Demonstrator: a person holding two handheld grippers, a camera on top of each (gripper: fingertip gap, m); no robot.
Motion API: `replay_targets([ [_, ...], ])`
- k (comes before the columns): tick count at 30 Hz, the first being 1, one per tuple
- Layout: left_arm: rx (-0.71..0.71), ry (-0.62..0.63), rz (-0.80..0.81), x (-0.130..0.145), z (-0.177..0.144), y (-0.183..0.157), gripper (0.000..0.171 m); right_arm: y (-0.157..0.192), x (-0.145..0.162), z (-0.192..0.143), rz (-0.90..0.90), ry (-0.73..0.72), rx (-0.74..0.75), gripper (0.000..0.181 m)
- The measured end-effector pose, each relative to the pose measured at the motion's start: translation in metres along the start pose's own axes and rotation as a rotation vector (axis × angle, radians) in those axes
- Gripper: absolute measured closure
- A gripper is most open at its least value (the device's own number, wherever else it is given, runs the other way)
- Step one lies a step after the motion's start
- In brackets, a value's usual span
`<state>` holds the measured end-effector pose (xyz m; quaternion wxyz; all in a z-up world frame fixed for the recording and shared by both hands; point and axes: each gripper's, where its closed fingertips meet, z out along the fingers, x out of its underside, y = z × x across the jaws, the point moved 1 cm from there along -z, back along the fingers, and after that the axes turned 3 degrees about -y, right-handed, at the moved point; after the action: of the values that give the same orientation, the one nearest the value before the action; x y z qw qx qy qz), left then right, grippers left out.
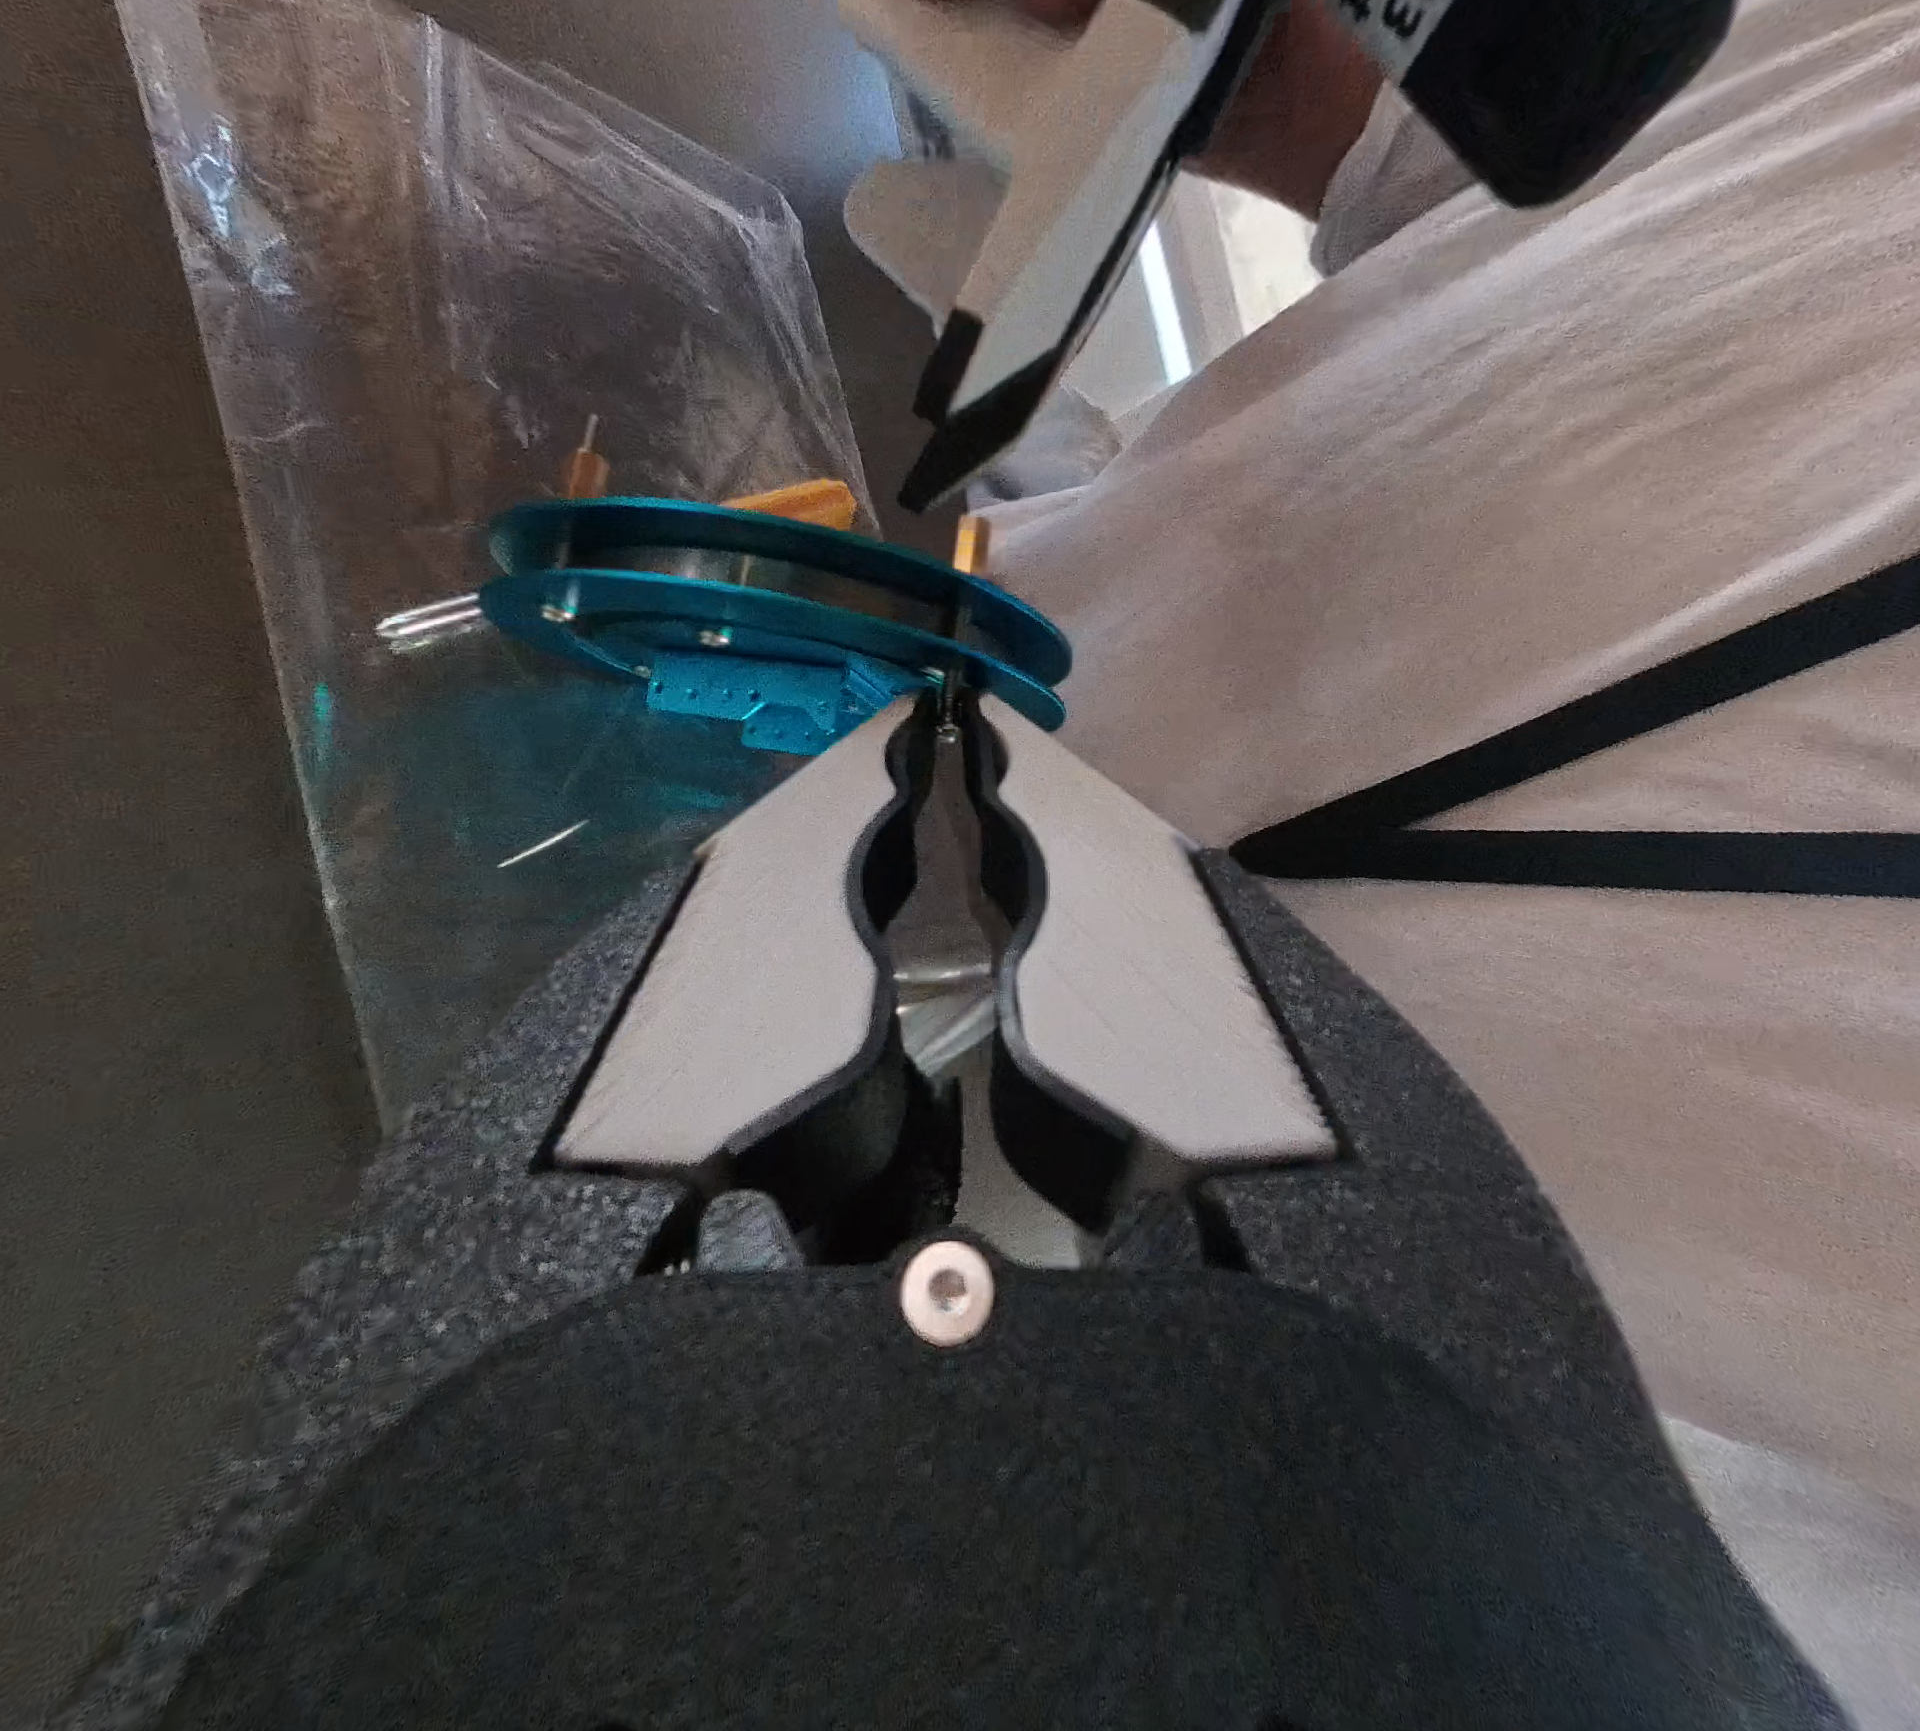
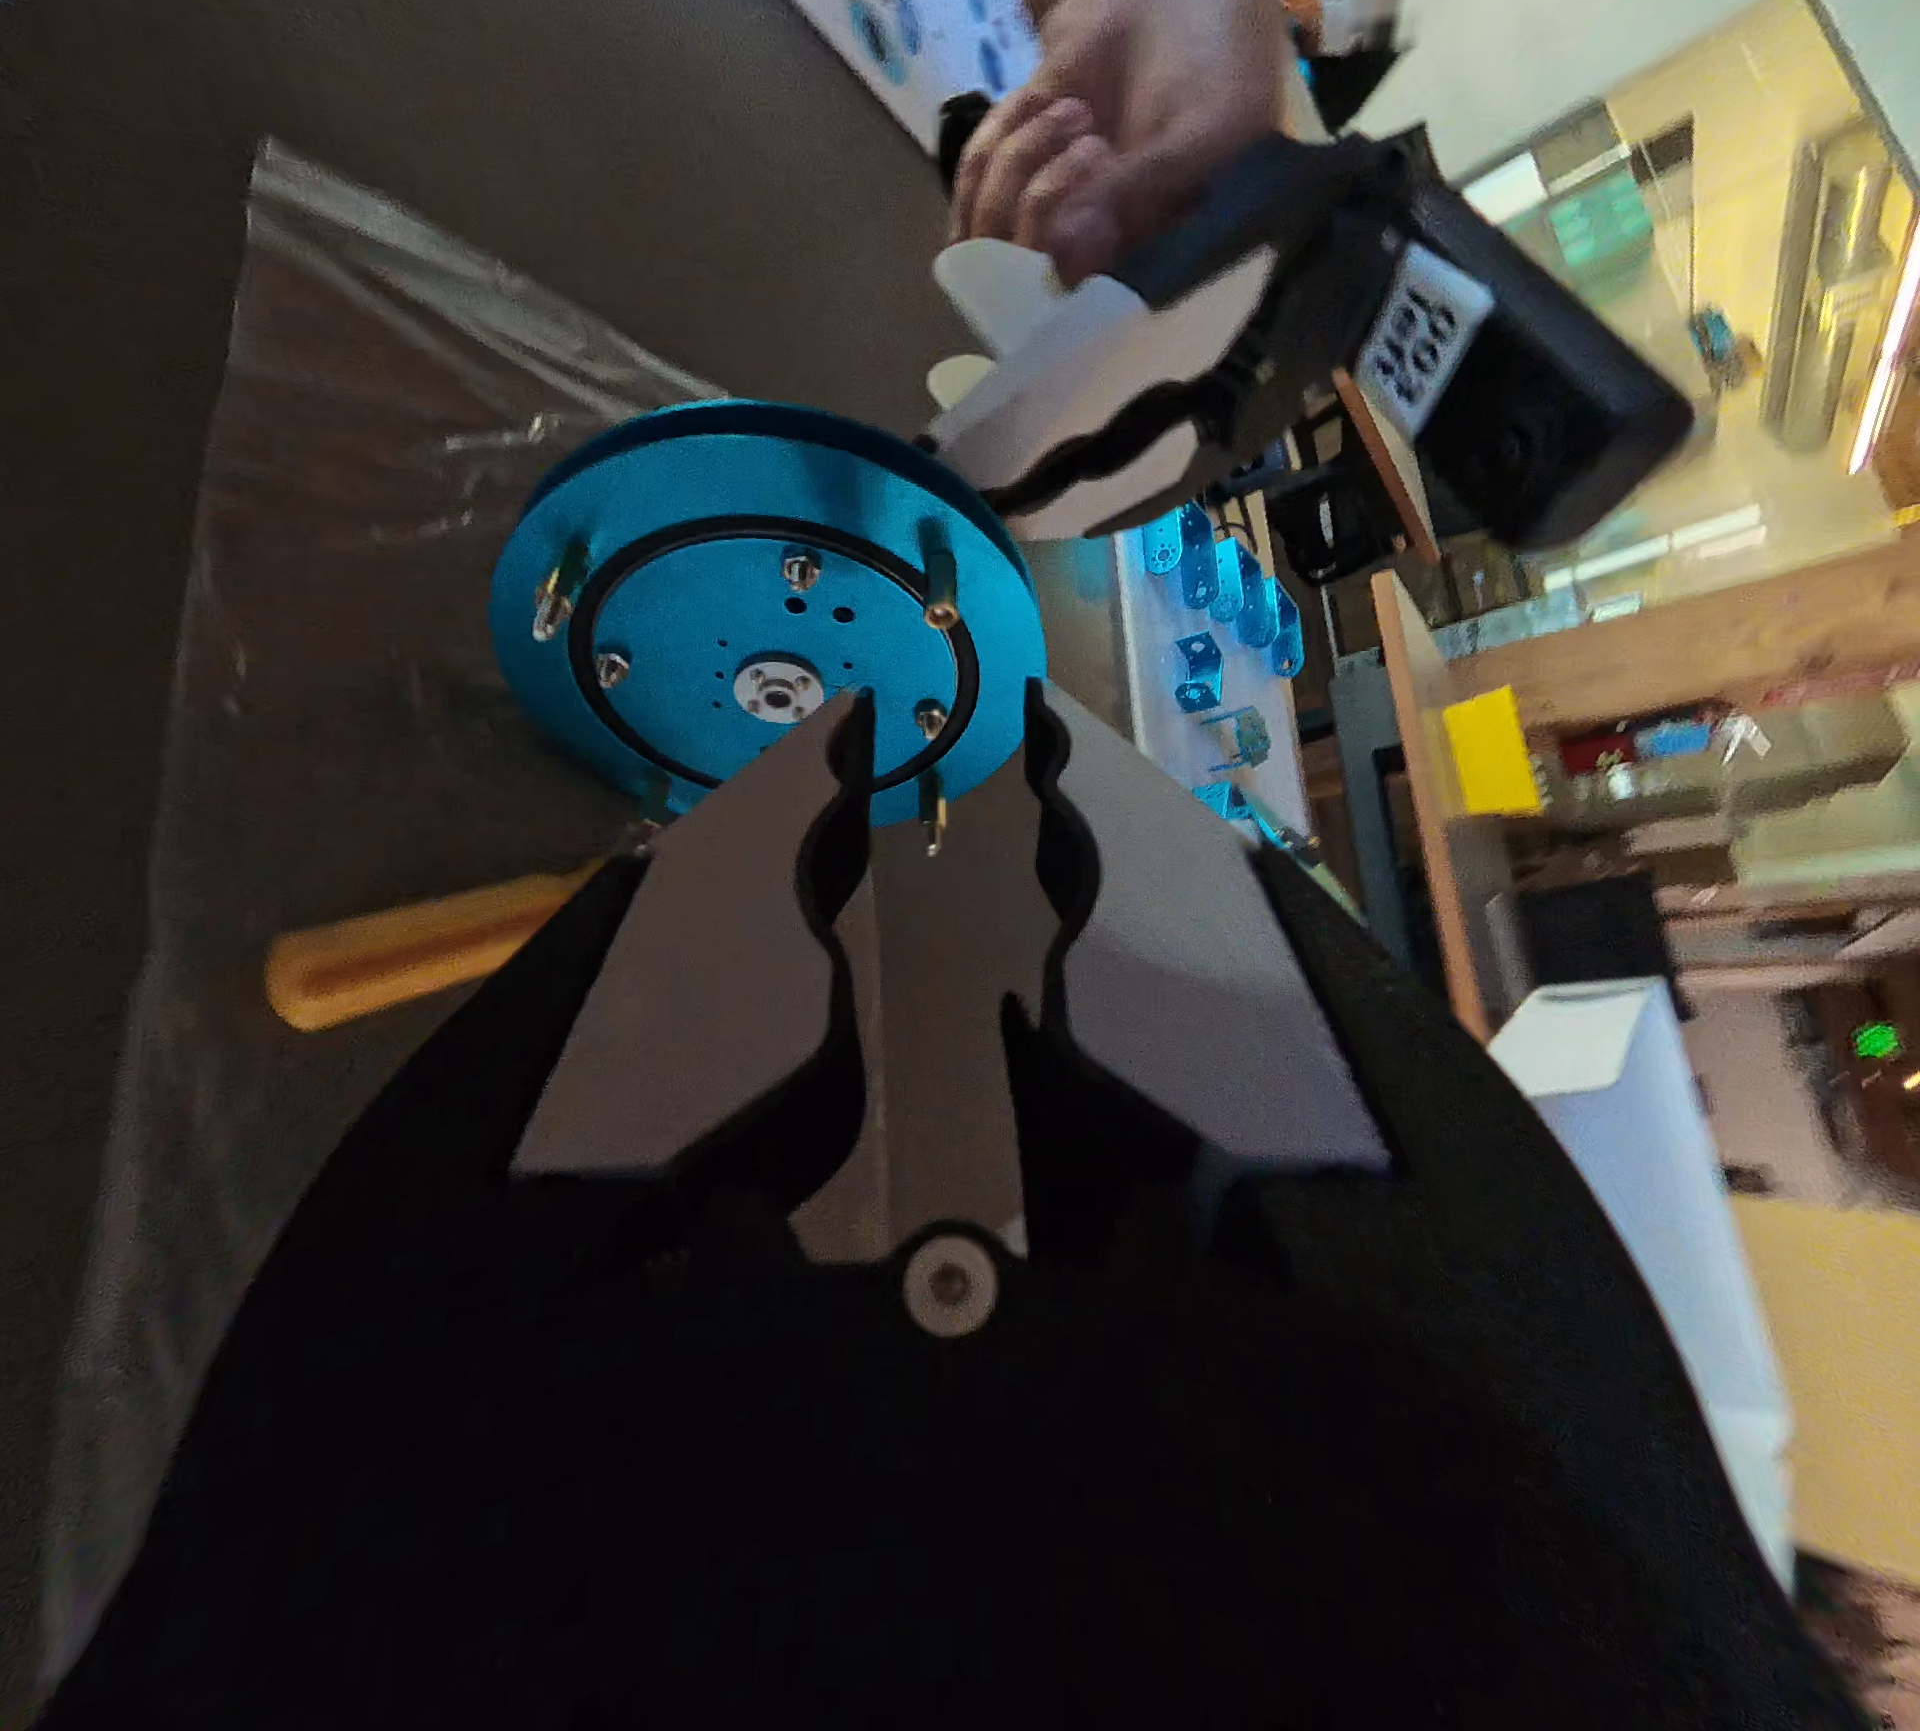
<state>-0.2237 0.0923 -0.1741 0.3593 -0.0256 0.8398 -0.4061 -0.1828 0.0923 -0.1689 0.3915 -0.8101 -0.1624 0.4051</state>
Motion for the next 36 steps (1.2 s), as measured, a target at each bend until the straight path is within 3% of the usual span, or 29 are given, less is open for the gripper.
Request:
replay_targets([
  [7, 0.118, -0.065, -0.288, -0.018, 0.004, 0.005, 0.168, -0.010, 0.008, 0.008, -0.336, 0.155, 0.067, 0.172],
  [10, 0.126, -0.061, -0.343, -0.020, 0.007, 0.005, 0.168, -0.009, 0.009, 0.010, -0.379, 0.189, 0.130, 0.176],
  [13, 0.067, -0.060, -0.331, -0.023, 0.006, 0.009, 0.168, -0.013, 0.016, 0.010, -0.284, 0.282, 0.173, 0.177],
  [16, -0.203, -0.001, 0.043, -0.025, 0.006, 0.014, 0.168, -0.012, 0.018, 0.008, -0.015, 0.312, 0.048, 0.177],
  [20, -0.690, 0.166, 0.652, -0.026, 0.008, 0.016, 0.168, -0.008, 0.020, 0.004, 0.548, 0.227, -0.285, 0.178],
  [24, -1.155, 0.332, 1.268, -0.031, 0.009, 0.016, 0.168, -0.003, 0.018, -0.003, 1.199, 0.139, -0.722, 0.178],
  [26, -1.324, 0.380, 1.448, -0.034, 0.008, 0.015, 0.168, -0.002, 0.017, -0.005, 1.509, 0.115, -0.906, 0.178],
  [27, -1.325, 0.360, 1.408, -0.034, 0.007, 0.016, 0.168, -0.002, 0.017, -0.005, 1.534, 0.090, -0.934, 0.177],
  [29, -1.165, 0.228, 1.151, -0.032, 0.009, 0.013, 0.168, 0.001, 0.014, -0.005, 1.382, 0.082, -0.870, 0.177],
  [31, -0.924, 0.100, 0.797, -0.029, 0.011, 0.009, 0.168, 0.000, 0.012, -0.003, 1.054, 0.106, -0.684, 0.173],
  [33, -0.736, 0.040, 0.540, -0.026, 0.012, 0.009, 0.168, -0.001, 0.012, -0.003, 0.763, 0.173, -0.507, 0.171],
  [36, -0.647, 0.029, 0.433, -0.027, 0.010, 0.014, 0.168, -0.005, 0.016, 0.001, 0.496, 0.274, -0.335, 0.175],
])
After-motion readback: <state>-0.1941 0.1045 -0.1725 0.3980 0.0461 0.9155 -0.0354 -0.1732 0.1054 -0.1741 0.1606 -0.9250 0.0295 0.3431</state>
